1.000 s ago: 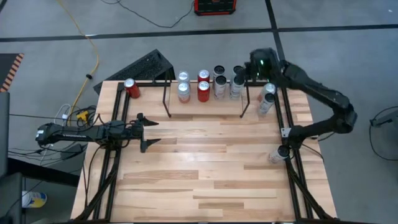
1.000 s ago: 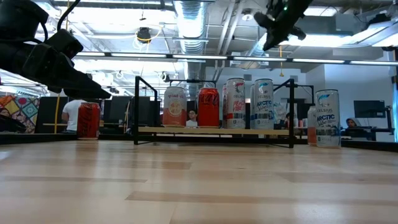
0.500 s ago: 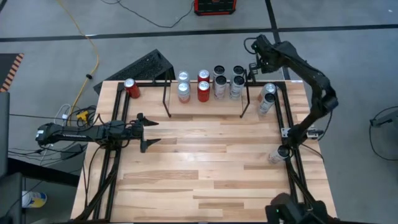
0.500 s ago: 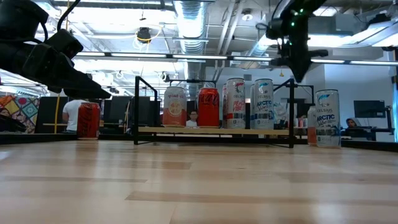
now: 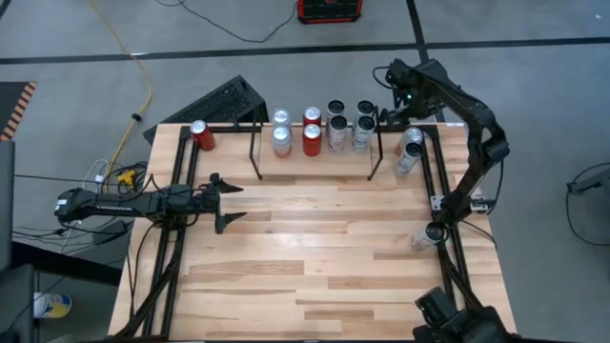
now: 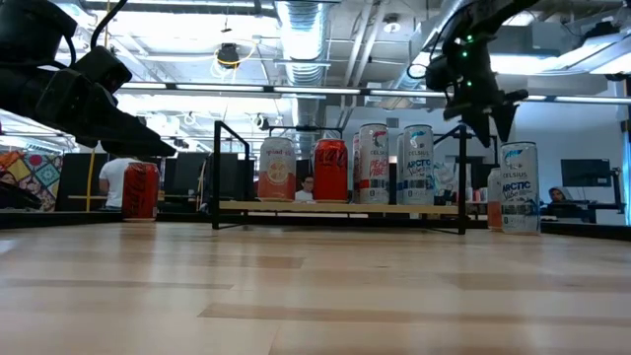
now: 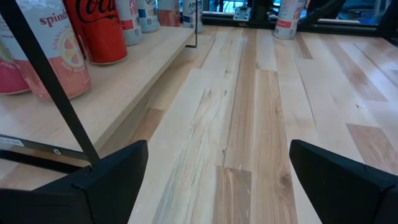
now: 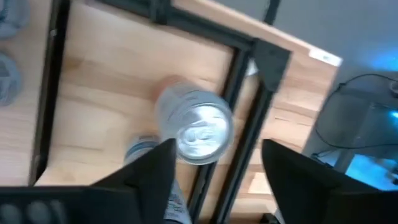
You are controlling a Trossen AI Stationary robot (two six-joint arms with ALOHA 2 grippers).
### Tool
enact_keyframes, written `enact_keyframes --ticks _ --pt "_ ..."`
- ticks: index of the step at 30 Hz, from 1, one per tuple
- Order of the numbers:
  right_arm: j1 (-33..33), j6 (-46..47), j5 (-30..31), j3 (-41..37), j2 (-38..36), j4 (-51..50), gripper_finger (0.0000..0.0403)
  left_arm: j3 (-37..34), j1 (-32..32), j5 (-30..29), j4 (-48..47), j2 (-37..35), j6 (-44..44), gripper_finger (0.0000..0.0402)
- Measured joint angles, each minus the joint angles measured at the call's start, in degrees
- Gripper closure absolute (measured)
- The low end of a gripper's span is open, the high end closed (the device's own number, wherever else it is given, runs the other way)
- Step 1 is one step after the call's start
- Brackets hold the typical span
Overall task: Place canned beverage on shelf
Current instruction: Put the orange white soda can on the shelf aligned with the other orange white soda can
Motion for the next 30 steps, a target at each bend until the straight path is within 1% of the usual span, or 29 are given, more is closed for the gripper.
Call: enact_keyframes --ticks 5,9,13,17,27,30 --pt "-1.48 -1.99 -3.02 -0.72 0.8 1.01 0.0083 0.0 0.0 0.0 0.0 0.01 0.0 0.0024" --pt "-2.23 -4.34 -7.01 -3.56 0.58 4.47 0.0055 -0.01 0.02 0.0 0.0 0.01 0.0 0.0024" --pt "-2.92 -3.04 -7.52 -6.6 0.58 9.46 0.0052 -0.01 0.0 0.0 0.0 0.01 0.0 0.0024" --pt "-3.82 -1.86 -7.42 -8.04 0.56 11.13 0.006 -0.01 0.01 0.0 0.0 -0.01 0.0 0.0024" --pt "-3.1 -4.01 -7.64 -8.14 0.71 9.2 0.0067 0.0 0.01 0.0 0.0 0.0 0.0 0.0024" --pt "-2.98 -3.13 -8.02 -8.98 0.71 9.39 0.0067 0.01 0.01 0.0 0.0 0.01 0.0 0.0024"
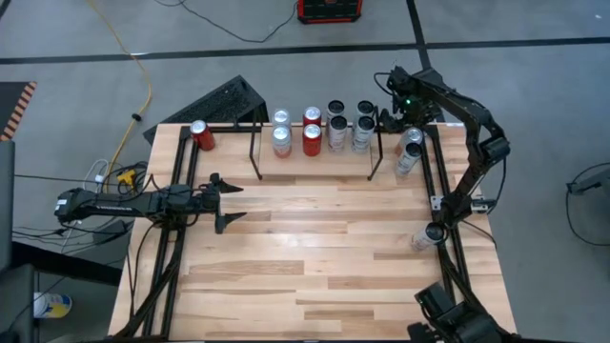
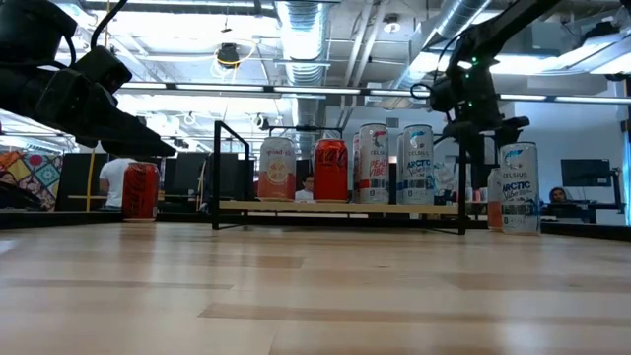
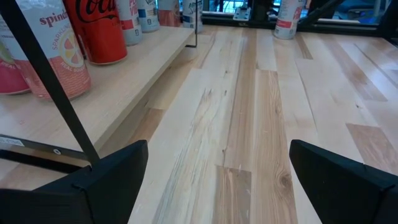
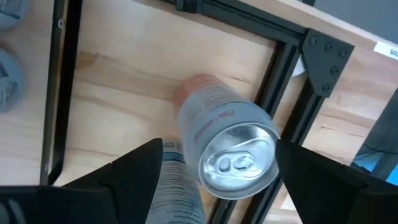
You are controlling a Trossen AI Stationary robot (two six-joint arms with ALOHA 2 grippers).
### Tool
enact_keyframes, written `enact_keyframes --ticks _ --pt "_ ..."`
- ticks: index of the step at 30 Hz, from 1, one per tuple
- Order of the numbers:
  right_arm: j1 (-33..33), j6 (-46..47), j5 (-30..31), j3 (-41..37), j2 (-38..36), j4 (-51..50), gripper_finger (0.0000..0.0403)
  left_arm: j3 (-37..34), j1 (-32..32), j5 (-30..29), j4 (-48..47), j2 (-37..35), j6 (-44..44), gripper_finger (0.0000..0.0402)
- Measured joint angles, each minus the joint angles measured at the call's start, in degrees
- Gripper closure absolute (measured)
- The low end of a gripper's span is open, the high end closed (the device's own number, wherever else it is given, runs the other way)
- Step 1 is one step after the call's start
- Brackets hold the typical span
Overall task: Place canned beverage on shelf
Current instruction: Put the orange white soda can on the shelf aligned with the other orange white soda can
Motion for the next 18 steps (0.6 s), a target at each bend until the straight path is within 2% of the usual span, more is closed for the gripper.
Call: enact_keyframes --ticks 6,11,18 --pt "-0.08 4.22 1.07 -0.07 -1.02 2.02 0.0068 -0.01 0.0 0.0 0.0 -0.02 0.0 0.0024" --pt "1.01 11.86 3.48 -0.05 -4.77 2.28 0.0068 0.0 0.01 0.0 0.0 0.0 0.0 0.0024" --pt "6.88 29.71 16.18 -1.44 -12.54 2.48 0.0068 -0.02 -0.01 0.0 0.0 -0.02 0.0 0.0024"
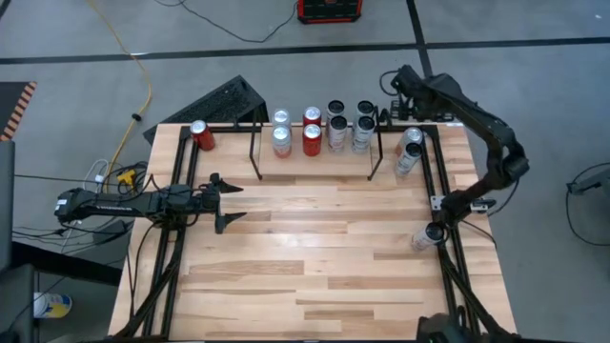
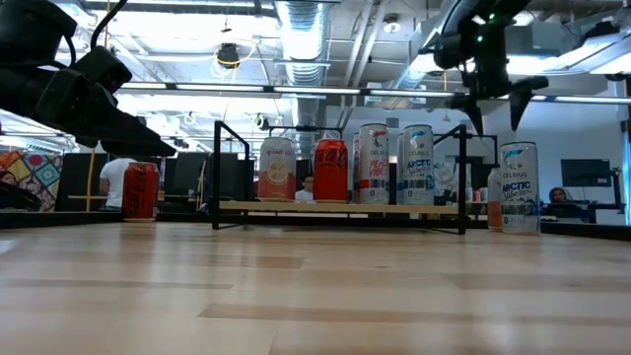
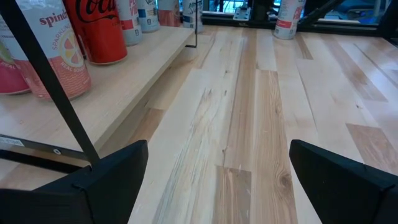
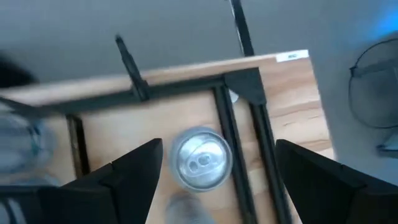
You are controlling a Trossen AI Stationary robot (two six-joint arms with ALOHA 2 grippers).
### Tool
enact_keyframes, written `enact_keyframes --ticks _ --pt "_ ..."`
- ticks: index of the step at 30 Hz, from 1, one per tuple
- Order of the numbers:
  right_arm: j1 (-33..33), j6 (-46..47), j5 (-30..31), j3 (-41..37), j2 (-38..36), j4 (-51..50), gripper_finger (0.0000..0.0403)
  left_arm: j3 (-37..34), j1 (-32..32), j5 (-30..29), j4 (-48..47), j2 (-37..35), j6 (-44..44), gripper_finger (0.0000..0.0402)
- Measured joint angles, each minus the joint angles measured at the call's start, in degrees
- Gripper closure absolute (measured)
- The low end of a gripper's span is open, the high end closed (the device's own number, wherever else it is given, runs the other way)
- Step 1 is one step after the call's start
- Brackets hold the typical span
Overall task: Place canned beverage on shelf
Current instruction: Put the orange white soda can on the shelf aligned with the other orange white soda can
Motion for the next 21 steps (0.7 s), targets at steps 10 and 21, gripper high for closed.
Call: enact_keyframes --ticks 10,21 --pt "2.05 10.41 1.66 -13.14 -6.5 12.25 0.0068 0.0 0.0 0.0 0.0 0.0 0.0 0.0024" --pt "0.48 13.61 0.33 -13.39 -1.64 11.16 0.0068 0.0 0.0 0.0 0.0 0.02 0.01 0.0024"
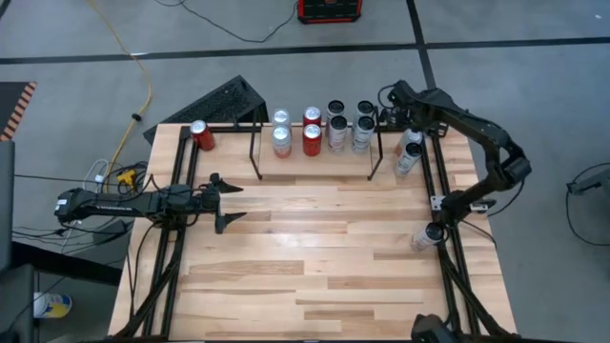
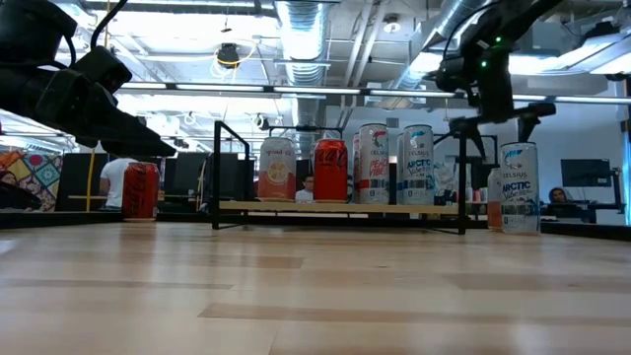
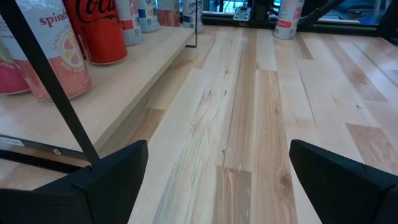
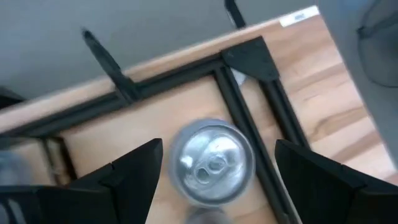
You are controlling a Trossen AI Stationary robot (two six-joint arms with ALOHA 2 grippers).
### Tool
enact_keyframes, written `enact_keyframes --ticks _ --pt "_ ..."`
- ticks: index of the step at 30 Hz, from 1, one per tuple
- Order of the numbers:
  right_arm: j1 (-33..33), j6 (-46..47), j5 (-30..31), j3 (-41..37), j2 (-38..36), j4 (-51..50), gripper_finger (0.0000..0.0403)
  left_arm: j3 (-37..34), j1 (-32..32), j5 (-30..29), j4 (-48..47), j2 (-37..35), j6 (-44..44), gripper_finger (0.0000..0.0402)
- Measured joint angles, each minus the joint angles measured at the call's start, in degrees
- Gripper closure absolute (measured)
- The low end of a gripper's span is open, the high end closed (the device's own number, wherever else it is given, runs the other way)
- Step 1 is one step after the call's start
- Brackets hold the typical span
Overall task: Place canned beverage on shelf
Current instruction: Put the orange white soda can on the shelf aligned with the other orange white soda can
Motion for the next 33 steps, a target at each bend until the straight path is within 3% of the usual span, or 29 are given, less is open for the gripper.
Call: enact_keyframes --ticks 4,11,19,33 --pt "0.63 0.43 -0.14 -0.39 0.22 -1.65 0.0068 0.0 0.02 0.0 0.0 0.0 -0.01 0.0024" --pt "2.16 9.91 -0.24 -5.79 0.26 -0.58 0.0072 0.02 0.0 0.0 0.0 -0.01 -0.01 0.0024" --pt "1.86 7.33 1.06 -11.65 -0.07 11.74 0.0072 0.0 0.0 0.0 0.02 -0.02 -0.01 0.0024" --pt "1.16 5.5 -1.7 -13.41 0.09 19.88 0.0072 0.0 0.01 0.0 0.0 -0.01 0.0 0.0024"
